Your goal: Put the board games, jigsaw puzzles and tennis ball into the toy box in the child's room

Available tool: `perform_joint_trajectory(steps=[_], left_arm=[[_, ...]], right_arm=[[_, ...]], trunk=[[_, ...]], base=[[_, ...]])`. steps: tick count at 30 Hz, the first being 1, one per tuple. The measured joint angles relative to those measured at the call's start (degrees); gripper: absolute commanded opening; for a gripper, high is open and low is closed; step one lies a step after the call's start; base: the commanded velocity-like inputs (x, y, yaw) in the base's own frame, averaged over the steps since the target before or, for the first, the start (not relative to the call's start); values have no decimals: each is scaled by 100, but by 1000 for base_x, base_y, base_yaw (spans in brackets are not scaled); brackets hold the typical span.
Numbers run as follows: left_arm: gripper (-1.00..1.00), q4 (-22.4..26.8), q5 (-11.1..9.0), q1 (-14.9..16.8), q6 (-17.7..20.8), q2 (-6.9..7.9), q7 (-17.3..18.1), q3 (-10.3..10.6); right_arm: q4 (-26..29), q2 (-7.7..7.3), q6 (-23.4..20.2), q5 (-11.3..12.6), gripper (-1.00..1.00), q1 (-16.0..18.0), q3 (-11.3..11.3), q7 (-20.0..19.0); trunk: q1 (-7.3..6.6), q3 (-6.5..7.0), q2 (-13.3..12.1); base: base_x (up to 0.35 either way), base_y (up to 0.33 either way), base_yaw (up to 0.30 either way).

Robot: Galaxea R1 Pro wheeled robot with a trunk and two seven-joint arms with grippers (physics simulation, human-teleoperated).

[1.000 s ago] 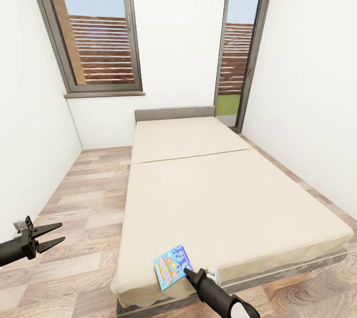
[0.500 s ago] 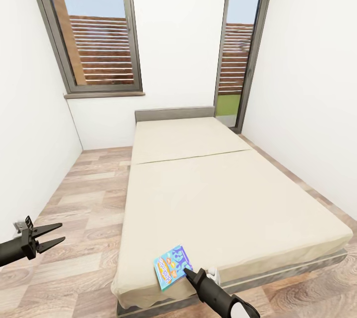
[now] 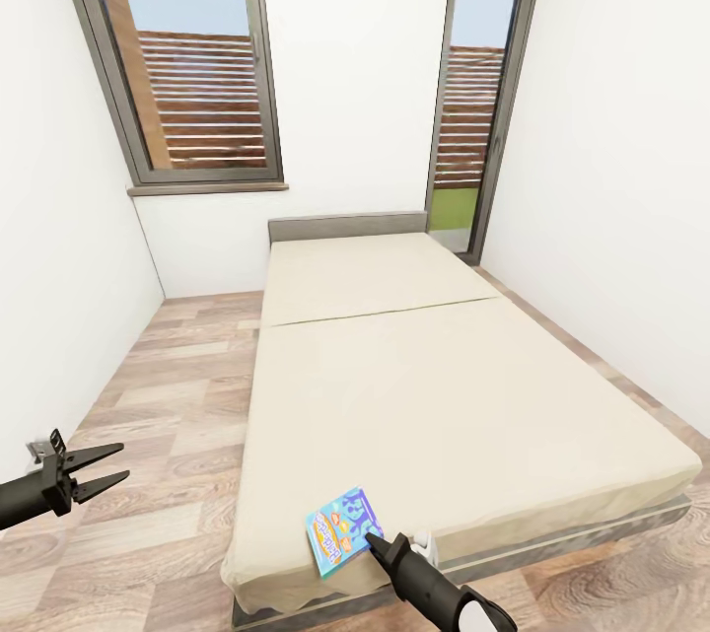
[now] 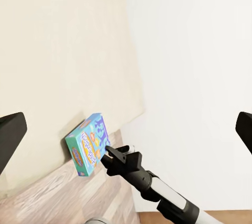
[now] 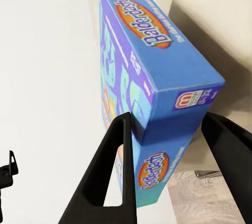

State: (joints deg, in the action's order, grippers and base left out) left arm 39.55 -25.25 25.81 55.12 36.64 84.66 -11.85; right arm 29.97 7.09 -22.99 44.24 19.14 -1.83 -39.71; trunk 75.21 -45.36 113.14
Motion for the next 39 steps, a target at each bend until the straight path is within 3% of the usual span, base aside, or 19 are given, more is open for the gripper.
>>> perform_joint_trajectory(steps=[3, 12, 21, 25, 30, 34, 39], left_arm=[[100, 0, -8, -6, 0, 6, 30, -6], [100, 0, 53, -17, 0, 9, 253, -5], [100, 0, 66, -17, -12, 8, 252, -3], [100, -1, 66, -17, -17, 3, 252, 6], [100, -1, 64, -17, -18, 0, 252, 15], [100, -1, 59, -17, -18, -7, 250, 27], [100, 7, 58, -16, -18, -9, 240, 24]], right_arm=[[0, 0, -1, -2, -100, 0, 22, -1], [1, -8, 7, 0, -100, 0, 36, -178], [35, -10, -49, -9, -100, 2, 30, -69], [556, -46, -104, 10, -100, 2, 46, -3], [1075, -69, -493, -59, -100, 20, 165, 183], [1912, -62, -717, -45, -100, 36, 214, 238], [3047, -32, -1529, -39, -100, 41, 237, 322]], trunk=[[0, 0, 0], [-197, 161, -360], [-395, 323, -721], [-483, 395, -881], [-593, 485, -1081], [-681, 557, -1242], [-790, 646, -1442]], base=[[0, 0, 0], [0, 0, 0], [0, 0, 0], [0, 0, 0], [0, 0, 0], [0, 0, 0], [0, 0, 0]])
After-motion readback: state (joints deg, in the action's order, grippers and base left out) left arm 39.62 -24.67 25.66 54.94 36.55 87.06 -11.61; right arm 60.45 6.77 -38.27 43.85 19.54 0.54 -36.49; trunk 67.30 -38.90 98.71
